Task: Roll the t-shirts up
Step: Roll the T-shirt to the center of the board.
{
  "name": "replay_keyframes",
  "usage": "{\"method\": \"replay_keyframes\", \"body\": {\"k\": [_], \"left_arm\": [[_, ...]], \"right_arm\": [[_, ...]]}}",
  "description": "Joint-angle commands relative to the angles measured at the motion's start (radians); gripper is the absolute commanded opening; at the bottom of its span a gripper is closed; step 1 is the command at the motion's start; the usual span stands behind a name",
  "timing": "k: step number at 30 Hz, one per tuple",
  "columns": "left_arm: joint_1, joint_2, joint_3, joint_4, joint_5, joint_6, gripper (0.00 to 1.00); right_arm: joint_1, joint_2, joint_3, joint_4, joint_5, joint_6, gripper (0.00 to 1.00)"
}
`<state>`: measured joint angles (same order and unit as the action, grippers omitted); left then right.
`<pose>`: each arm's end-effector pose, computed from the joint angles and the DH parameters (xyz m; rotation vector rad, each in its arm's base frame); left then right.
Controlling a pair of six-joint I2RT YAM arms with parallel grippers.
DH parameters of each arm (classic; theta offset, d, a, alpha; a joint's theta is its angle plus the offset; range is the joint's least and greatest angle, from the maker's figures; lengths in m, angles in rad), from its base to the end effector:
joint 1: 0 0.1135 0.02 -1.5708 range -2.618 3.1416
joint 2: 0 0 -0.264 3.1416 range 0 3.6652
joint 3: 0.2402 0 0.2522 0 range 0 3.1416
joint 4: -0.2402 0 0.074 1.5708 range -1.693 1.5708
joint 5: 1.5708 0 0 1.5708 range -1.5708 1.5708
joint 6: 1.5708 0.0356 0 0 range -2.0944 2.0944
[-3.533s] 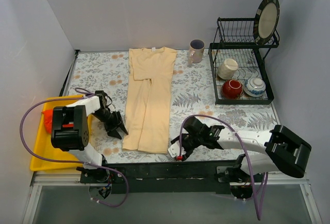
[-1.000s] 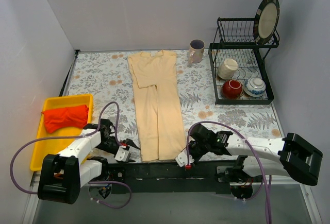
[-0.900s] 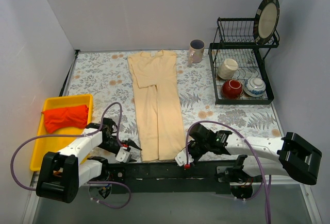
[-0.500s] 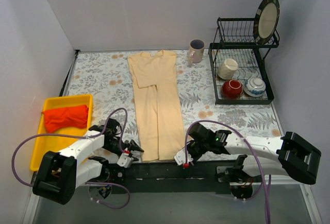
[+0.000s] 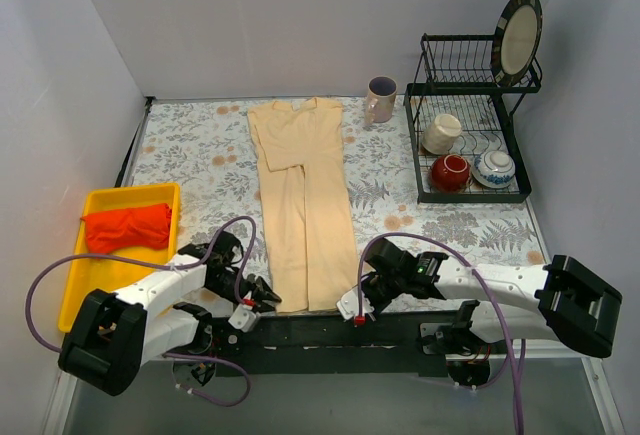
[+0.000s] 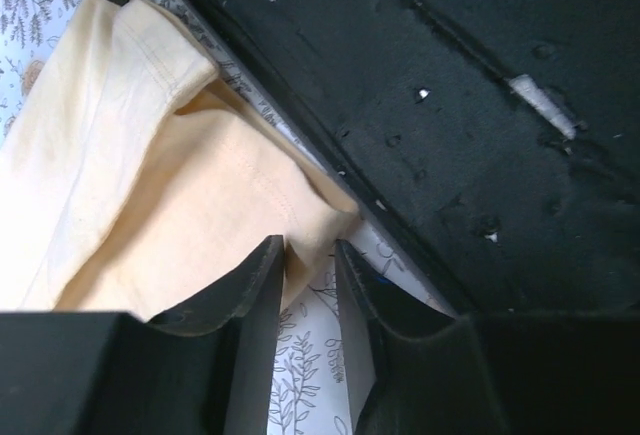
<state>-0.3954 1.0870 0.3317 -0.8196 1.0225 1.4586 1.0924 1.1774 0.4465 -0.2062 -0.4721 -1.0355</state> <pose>0.0956 -0.0728 0.1304 1.9010 1.4301 -1.1529 0.0795 0.1884 0.1533 -2.2419 1.0232 0.6136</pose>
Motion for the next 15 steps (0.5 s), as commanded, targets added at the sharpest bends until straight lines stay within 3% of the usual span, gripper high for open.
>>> {"method": "replay_keyframes", "body": {"k": [1, 6, 15], "left_arm": [[-0.008, -0.055, -0.011, -0.121, 0.004, 0.244, 0.24], [-0.010, -0.125, 0.016, -0.211, 0.008, 0.143, 0.03], [-0.013, -0.248, 0.050, -0.179, 0.010, -0.117, 0.00]], "right_arm": [[0.001, 0.033, -0.019, -0.104, 0.018, 0.041, 0.01], [0.001, -0.004, 0.006, -0.143, 0.016, 0.092, 0.01], [0.000, -0.085, 0.055, -0.235, 0.055, 0.173, 0.01]]}}
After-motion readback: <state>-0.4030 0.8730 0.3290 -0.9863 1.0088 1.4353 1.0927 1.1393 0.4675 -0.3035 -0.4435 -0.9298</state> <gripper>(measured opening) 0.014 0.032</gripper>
